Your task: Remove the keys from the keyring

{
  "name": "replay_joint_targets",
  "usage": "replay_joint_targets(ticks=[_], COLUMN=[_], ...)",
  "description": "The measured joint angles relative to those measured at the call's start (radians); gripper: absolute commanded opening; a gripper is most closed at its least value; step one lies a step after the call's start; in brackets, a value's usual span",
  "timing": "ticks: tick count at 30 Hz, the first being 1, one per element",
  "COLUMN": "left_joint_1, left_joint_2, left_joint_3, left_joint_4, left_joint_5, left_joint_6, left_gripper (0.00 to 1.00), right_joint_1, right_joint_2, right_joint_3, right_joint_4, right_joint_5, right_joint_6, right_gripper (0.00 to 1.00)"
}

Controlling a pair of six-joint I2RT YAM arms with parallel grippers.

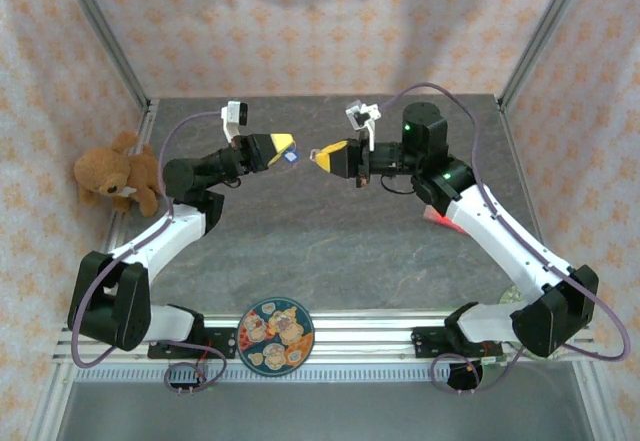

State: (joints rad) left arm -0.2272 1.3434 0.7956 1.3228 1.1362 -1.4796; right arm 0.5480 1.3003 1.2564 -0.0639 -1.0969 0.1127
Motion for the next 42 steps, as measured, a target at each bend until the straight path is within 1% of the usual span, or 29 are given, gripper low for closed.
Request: replay_joint_targets(ticks=[4, 7, 10, 12, 13, 15, 17, 20, 24, 27, 33, 34, 36, 38, 42], left_joint_1=[0.0, 0.0, 0.0, 0.0, 0.0, 0.0, -0.002, -0.005, -0.027, -0.051, -0.074, -0.074, -0.074, -0.074, -0.074], left_joint_2=[-0.027, -0.08, -0.158, -0.21, -0.225, -0.241, -0.234, -0.196, -0.087, 0.004, 0.139, 0.156, 0.183, 0.195, 0.175], left_joint_3=[0.0, 0.0, 0.003, 0.015, 0.021, 0.025, 0.019, -0.031, -0.1, -0.112, -0.112, -0.112, -0.111, -0.107, -0.1], left_joint_4=[-0.071, -0.238, -0.512, -0.742, -0.829, -0.983, -1.081, -1.147, -1.178, -1.192, -1.193, -1.193, -1.193, -1.204, -1.246], left_joint_5=[-0.005, -0.024, -0.072, -0.137, -0.172, -0.253, -0.329, -0.44, -0.57, -0.654, -0.787, -0.803, -0.834, -0.866, -0.916], left_joint_6=[0.061, 0.18, 0.372, 0.532, 0.593, 0.704, 0.773, 0.827, 0.854, 0.861, 0.869, 0.869, 0.871, 0.881, 0.889], left_gripper=[0.0, 0.0, 0.0, 0.0, 0.0, 0.0, 0.0, 0.0, 0.0, 0.0, 0.0, 0.05, 0.21, 0.41, 0.54], right_joint_1=[0.008, 0.008, 0.007, 0.003, 0.0, -0.006, -0.012, -0.013, -0.012, -0.012, -0.012, -0.012, -0.012, -0.012, -0.012], right_joint_2=[0.0, 0.0, -0.007, -0.013, -0.015, -0.019, -0.021, -0.018, -0.007, 0.011, 0.083, 0.095, 0.116, 0.14, 0.182], right_joint_3=[-0.001, -0.006, -0.029, -0.053, -0.064, -0.096, -0.13, -0.175, -0.221, -0.254, -0.305, -0.309, -0.312, -0.312, -0.312], right_joint_4=[-0.029, -0.058, -0.08, -0.101, -0.106, -0.109, -0.114, -0.12, -0.122, -0.121, -0.101, -0.099, -0.092, -0.081, -0.072], right_joint_5=[0.026, 0.052, 0.084, 0.109, 0.118, 0.151, 0.183, 0.233, 0.326, 0.401, 0.496, 0.504, 0.519, 0.53, 0.549], right_joint_6=[-0.018, -0.03, -0.036, -0.036, -0.036, -0.033, -0.026, -0.008, 0.017, 0.031, 0.071, 0.075, 0.083, 0.087, 0.09], right_gripper=[0.0, 0.0, 0.0, 0.0, 0.0, 0.0, 0.0, 0.0, 0.0, 0.0, 0.0, 0.0, 0.0, 0.0, 0.0])
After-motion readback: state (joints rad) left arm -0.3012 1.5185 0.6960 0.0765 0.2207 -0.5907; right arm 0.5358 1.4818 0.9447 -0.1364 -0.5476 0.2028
